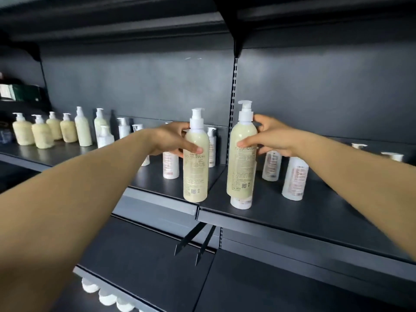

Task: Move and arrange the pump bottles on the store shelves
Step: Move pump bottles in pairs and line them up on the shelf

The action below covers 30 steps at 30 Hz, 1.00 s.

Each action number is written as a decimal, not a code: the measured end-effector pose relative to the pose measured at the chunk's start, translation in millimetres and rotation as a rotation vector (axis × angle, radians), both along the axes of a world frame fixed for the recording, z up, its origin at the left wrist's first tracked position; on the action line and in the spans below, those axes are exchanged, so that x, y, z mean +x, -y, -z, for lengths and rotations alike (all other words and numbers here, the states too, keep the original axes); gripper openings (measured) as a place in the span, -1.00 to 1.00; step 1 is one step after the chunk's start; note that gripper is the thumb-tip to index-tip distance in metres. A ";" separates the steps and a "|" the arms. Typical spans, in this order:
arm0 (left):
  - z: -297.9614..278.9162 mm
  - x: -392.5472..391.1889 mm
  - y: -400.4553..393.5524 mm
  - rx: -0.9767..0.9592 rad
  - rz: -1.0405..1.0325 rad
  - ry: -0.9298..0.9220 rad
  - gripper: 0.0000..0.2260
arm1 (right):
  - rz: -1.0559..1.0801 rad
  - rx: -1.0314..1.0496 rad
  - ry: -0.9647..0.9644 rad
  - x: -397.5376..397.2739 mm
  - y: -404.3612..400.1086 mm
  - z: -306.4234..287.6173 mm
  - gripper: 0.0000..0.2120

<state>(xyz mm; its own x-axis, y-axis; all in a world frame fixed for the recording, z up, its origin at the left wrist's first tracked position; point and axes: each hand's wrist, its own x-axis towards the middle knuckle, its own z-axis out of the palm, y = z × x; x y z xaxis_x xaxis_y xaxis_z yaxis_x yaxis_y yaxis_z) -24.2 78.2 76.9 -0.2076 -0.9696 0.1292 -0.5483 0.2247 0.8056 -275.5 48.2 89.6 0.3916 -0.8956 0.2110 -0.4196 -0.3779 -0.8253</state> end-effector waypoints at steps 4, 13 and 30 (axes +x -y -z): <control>4.3 67.2 7.1 0.012 -0.022 -0.005 -0.68 | -0.016 0.025 0.006 60.7 14.1 2.4 -0.50; 0.8 241.4 33.4 0.034 0.004 0.038 -0.70 | 0.011 0.044 0.090 231.8 38.0 13.7 -0.47; 4.4 502.8 99.3 0.015 -0.105 -0.005 -0.66 | -0.056 0.067 0.175 501.8 110.7 17.2 -0.50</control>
